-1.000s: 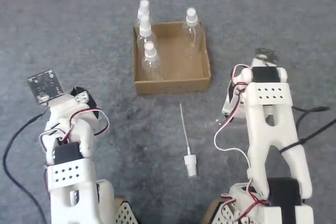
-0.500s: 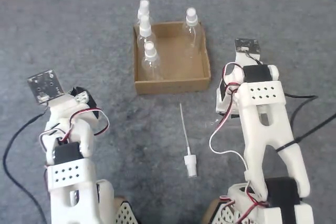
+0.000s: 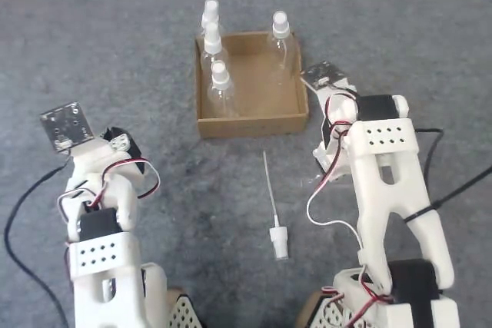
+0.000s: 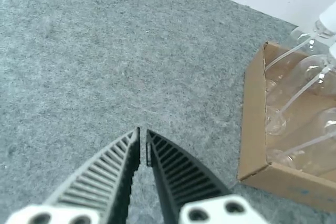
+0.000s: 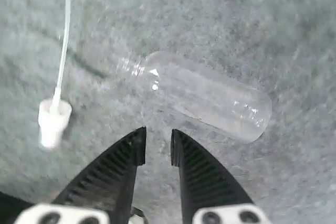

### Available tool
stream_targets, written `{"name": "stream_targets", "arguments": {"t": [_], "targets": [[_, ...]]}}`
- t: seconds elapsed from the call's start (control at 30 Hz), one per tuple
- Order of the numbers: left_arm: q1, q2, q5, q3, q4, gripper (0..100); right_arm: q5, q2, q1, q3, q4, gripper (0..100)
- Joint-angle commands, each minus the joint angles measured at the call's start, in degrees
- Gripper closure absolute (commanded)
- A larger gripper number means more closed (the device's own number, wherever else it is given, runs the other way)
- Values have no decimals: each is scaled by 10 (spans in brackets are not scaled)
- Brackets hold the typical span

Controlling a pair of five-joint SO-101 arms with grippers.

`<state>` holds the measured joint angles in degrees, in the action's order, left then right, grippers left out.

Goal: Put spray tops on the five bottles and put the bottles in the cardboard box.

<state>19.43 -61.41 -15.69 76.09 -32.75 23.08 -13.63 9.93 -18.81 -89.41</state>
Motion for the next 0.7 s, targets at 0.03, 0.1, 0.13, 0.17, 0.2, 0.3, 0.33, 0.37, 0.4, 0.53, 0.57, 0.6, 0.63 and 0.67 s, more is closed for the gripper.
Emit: {"name": "stream_targets", "arguments": {"t": [0.03,0.1,0.13,0.17,0.2,0.3,0.33,0.37,0.4,0.53,0.57,0.6,0.63,0.67], "targets": [[4,-8,4,-3,19,988,50,-39,7,39,-2,950],[4,-8,4,-3,19,988,67,-39,7,48,-7,950],[4,-8,4,-3,19,988,76,-39,7,56,-19,950],[4,-8,4,-3,19,988,84,-39,7,69,-35,950],[4,-8,4,-3,19,988,93,-39,7,83,-53,950],[4,-8,4,-3,19,988,124,-39,7,120,-96,950],[4,-8,4,-3,19,988,132,-39,7,125,-102,950],[4,-8,4,-3,19,988,140,-39,7,126,-103,950],[4,-8,4,-3,19,988,146,-39,7,126,-103,951],[4,-8,4,-3,19,988,167,-40,7,129,-109,955],[4,-8,4,-3,19,988,172,-45,7,129,-109,955],[4,-8,4,-3,19,988,180,-54,7,127,-109,955],[4,-8,4,-3,19,988,188,-65,7,127,-111,955],[4,-8,4,-3,19,988,199,-78,7,127,-118,955]]}}
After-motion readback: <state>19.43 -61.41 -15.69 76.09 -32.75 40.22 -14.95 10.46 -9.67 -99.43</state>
